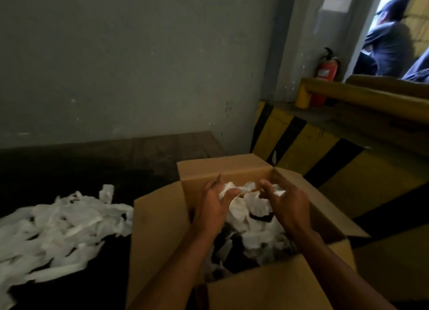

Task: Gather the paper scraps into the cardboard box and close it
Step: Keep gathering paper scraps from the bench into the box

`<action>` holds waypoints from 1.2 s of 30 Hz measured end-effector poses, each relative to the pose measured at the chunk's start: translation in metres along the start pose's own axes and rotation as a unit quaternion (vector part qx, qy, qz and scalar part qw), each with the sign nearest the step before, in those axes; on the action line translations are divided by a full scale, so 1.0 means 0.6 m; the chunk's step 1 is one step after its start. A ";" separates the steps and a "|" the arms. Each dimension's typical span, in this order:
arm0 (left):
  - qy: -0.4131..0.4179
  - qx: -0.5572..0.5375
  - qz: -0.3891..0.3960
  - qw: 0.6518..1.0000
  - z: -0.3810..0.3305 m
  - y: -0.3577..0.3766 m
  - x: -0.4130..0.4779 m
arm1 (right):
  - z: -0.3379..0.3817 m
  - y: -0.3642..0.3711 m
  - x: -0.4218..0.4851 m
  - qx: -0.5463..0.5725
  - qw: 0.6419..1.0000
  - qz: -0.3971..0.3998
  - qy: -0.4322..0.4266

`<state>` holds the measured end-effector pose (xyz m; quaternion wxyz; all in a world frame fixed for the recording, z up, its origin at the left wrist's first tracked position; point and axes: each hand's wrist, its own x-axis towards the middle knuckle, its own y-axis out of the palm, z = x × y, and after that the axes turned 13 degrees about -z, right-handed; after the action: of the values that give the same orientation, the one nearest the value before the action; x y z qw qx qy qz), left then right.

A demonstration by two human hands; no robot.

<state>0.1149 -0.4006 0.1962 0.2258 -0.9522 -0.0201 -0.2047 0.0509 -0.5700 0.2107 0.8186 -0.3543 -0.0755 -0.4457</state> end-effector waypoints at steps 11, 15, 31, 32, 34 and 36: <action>-0.084 0.194 0.037 0.977 0.030 0.102 -0.025 | -0.100 0.039 0.044 -0.051 0.982 0.181 0.031; -0.071 0.184 -0.002 0.980 0.023 0.100 -0.008 | -0.098 0.057 0.055 -0.042 0.990 0.138 -0.004; -0.045 0.139 -0.258 0.955 0.014 -0.045 -0.020 | 0.045 0.138 -0.012 0.102 0.982 0.143 -0.063; -0.034 0.142 -0.285 0.947 0.026 -0.070 -0.023 | 0.068 0.152 -0.031 0.120 0.977 0.160 -0.067; -0.022 0.157 -0.320 0.934 0.055 -0.129 -0.036 | 0.118 0.179 -0.074 0.140 0.967 0.196 -0.087; -0.034 0.171 -0.348 0.921 0.084 -0.192 -0.055 | 0.166 0.205 -0.121 0.164 0.950 0.244 -0.109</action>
<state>0.0890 -0.2732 0.1905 0.2993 -0.8384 -0.3921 -0.2316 0.1234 -0.4132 0.1890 0.9360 -0.2690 -0.1475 -0.1727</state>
